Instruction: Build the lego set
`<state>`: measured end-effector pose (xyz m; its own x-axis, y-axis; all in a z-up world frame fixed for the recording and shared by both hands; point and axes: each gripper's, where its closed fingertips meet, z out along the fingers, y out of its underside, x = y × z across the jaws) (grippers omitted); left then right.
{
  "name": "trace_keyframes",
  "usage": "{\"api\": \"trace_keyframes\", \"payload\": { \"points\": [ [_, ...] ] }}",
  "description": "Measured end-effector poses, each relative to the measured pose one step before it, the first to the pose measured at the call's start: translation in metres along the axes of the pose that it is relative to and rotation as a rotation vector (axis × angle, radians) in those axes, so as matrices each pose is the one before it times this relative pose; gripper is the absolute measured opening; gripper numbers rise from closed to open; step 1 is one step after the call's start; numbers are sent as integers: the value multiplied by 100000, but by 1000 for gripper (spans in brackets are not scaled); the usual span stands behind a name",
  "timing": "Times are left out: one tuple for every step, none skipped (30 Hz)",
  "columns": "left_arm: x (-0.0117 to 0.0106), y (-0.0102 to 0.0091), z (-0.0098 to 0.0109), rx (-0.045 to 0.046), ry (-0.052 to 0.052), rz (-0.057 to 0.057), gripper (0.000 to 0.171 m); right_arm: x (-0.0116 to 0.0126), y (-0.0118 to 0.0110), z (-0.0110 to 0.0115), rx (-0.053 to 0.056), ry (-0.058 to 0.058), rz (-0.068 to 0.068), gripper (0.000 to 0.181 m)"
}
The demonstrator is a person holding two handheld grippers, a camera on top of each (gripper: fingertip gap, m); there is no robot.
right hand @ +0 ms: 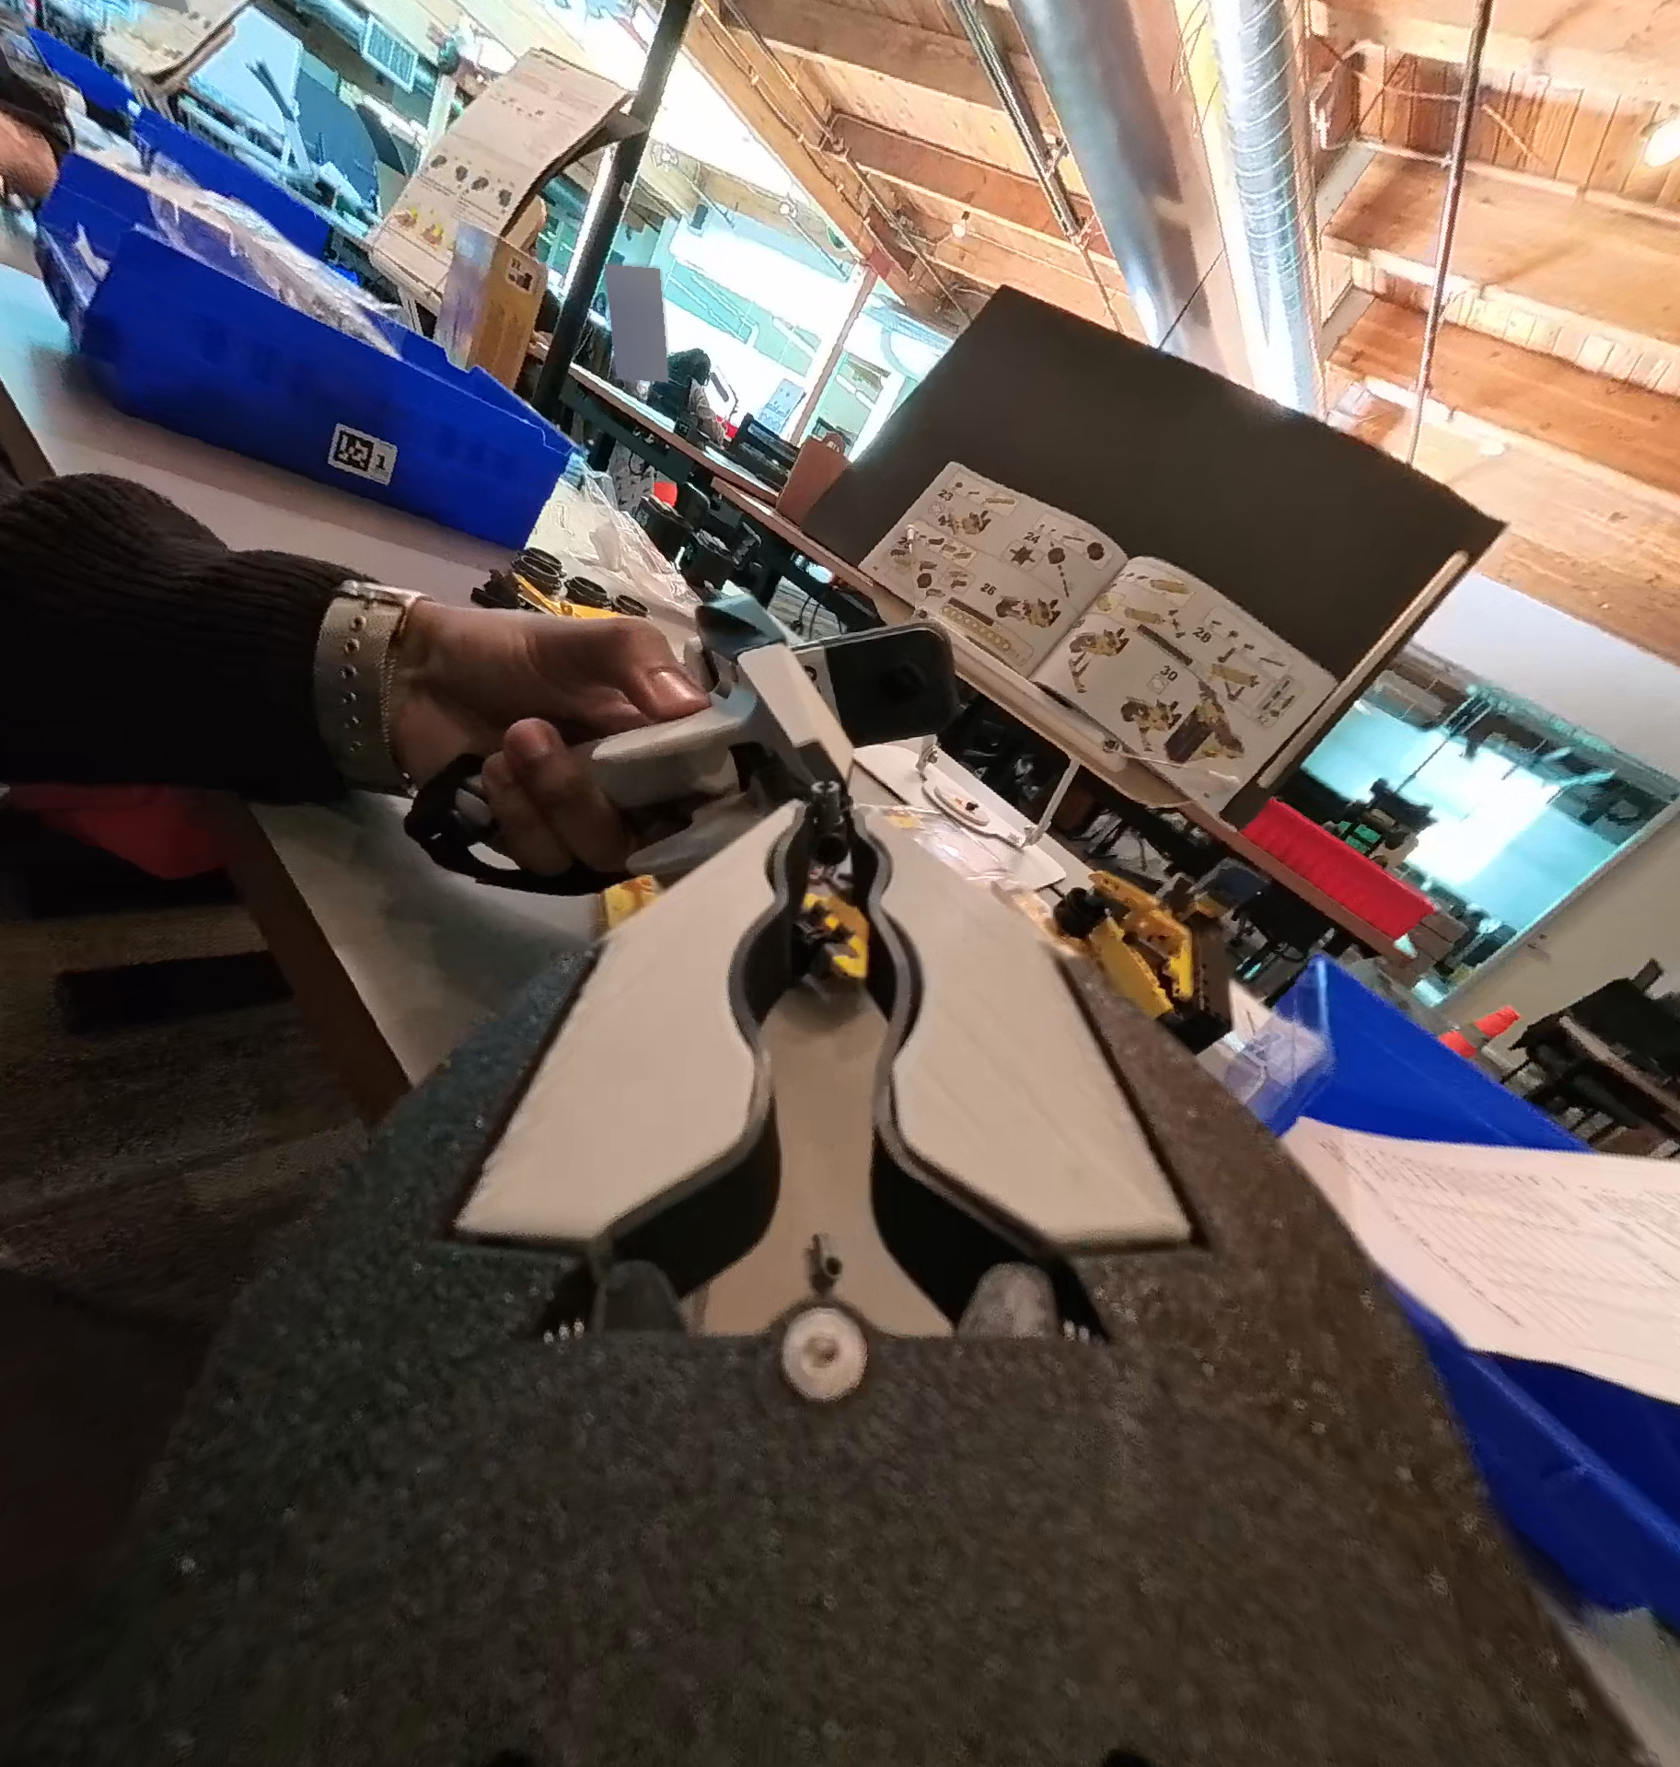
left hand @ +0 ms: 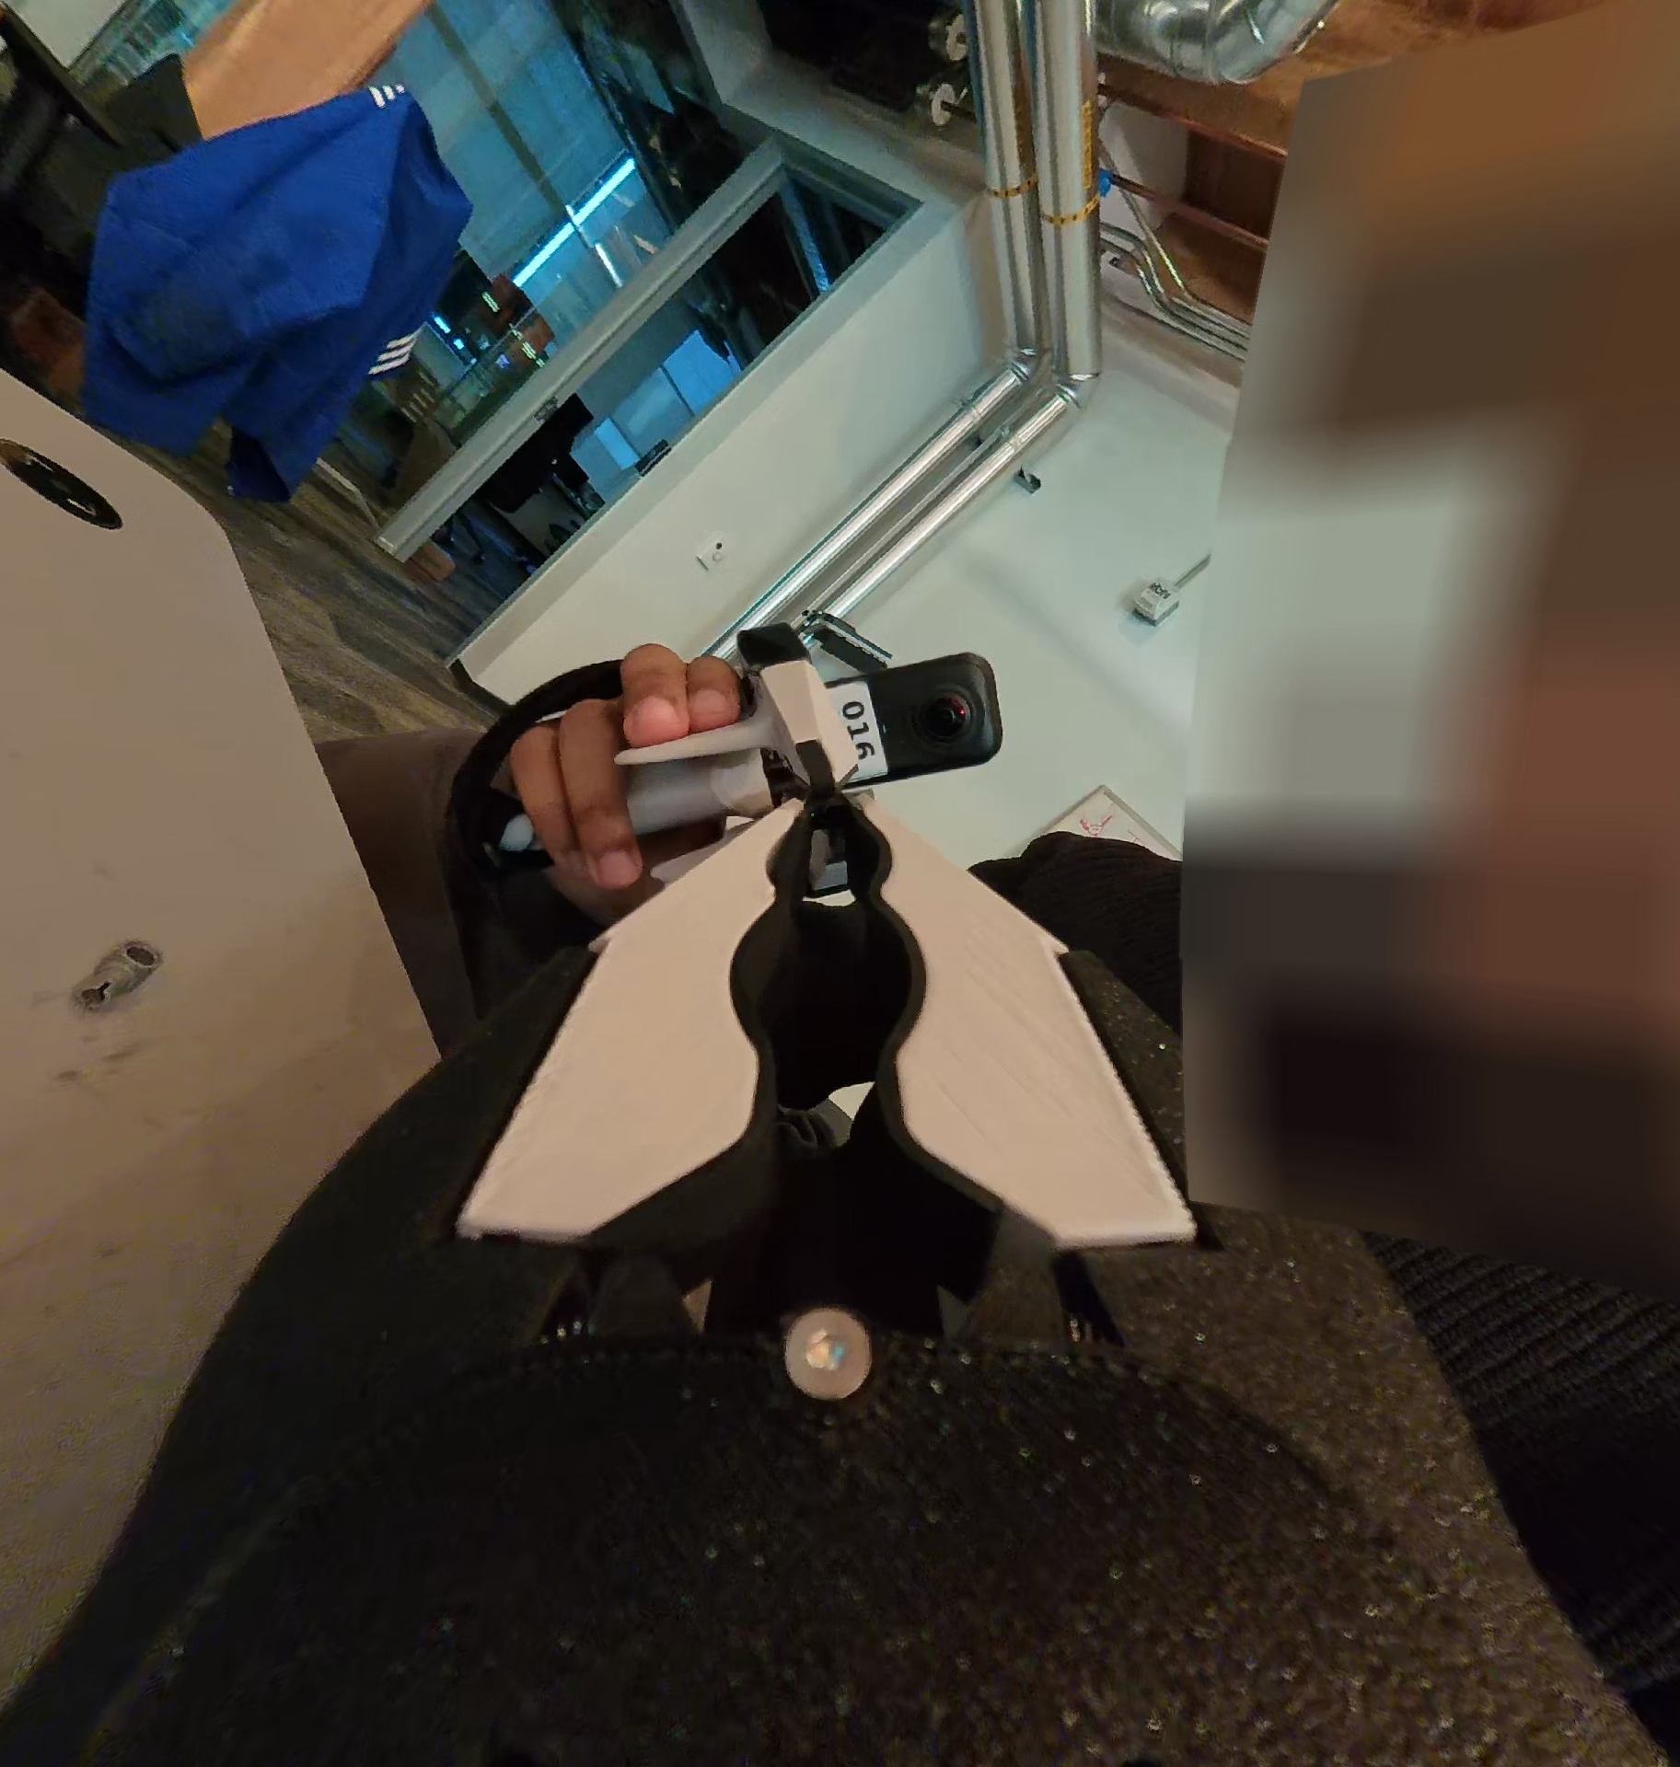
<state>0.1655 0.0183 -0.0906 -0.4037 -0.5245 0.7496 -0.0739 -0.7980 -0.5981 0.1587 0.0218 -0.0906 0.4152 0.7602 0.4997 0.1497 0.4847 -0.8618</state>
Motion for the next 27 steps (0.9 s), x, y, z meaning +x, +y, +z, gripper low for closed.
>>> {"api": "trace_keyframes", "payload": {
  "points": [
    [49,59,24,-341,187,116,2,-60,-76,-33,1031,-259,-3638,7],
    [109,45,57,-356,323,680,2,24,-125,-37,1253,275,-2599,6],
    [-71,-47,43,88,-1233,1611,3,257,50,-9,-201,1116,40,7],
    [-619,-143,-61,413,-5225,2530,17,539,136,-60,-784,1902,2343,7],
    [-933,-348,-210,1444,-7754,3353,35,743,179,-113,-869,1931,3851,7],
    [-768,-459,-346,2070,-7012,4070,41,852,406,-84,-2427,1177,6080,7],
    [-590,-515,-436,2298,-6003,4079,42,831,761,45,-5457,-560,8262,7],
    [-544,-538,-463,2550,-5559,3553,41,780,968,184,-7723,-1934,8455,7],
    [-493,-490,-412,2261,-4949,2940,40,762,1140,280,-9428,-2159,7335,7],
    [-344,-376,-322,1676,-3952,2697,38,578,1210,290,-10659,-2866,5291,7],
    [-284,-234,-216,942,-3368,2429,37,532,1204,292,-10927,-1921,2715,7],
    [-383,-123,-142,334,-3741,2003,36,304,1277,312,-11756,-2601,751,7],
    [-396,-42,-106,-24,-3655,1673,36,188,1172,322,-11186,-2385,-304,7],
    [-289,6,-61,-233,-2756,1295,35,256,1210,339,-11177,-1293,-353,7],
    [-254,2,-48,-132,-2239,816,35,181,1222,391,-11458,-1463,754,7],
    [-246,-17,-58,53,-1987,330,34,-131,964,395,-10064,-2820,1137,7],
    [-155,-51,-71,324,-1181,-72,33,-177,526,306,-7298,-2407,1212,7],
    [-18,-92,-67,576,-198,-444,32,-147,253,254,-5694,-1818,1577,7],
    [56,-140,-89,861,512,-725,32,-198,81,212,-4862,-2037,1293,7],
    [101,-173,-105,1136,942,-1088,31,-48,-70,174,-3795,-1058,579,7],
    [141,-208,-136,1419,1254,-1313,31,91,-93,168,-3361,-318,425,7],
    [150,-241,-161,1605,1459,-1467,30,28,-154,178,-2575,-906,422,7],
    [121,-239,-161,1567,1358,-1606,29,-120,-218,213,-1534,-1748,676,7],
    [55,-226,-171,1398,1047,-1536,29,-147,-103,265,-1763,-1980,1407,7],
    [23,-217,-163,1212,789,-1315,27,-278,9,296,-1970,-2540,1184,7],
    [39,-214,-162,1183,686,-995,26,-199,70,285,-1888,-1465,506,7],
    [55,-204,-142,1108,595,-724,25,2,173,251,-2347,371,-368,7]
  ]
}}
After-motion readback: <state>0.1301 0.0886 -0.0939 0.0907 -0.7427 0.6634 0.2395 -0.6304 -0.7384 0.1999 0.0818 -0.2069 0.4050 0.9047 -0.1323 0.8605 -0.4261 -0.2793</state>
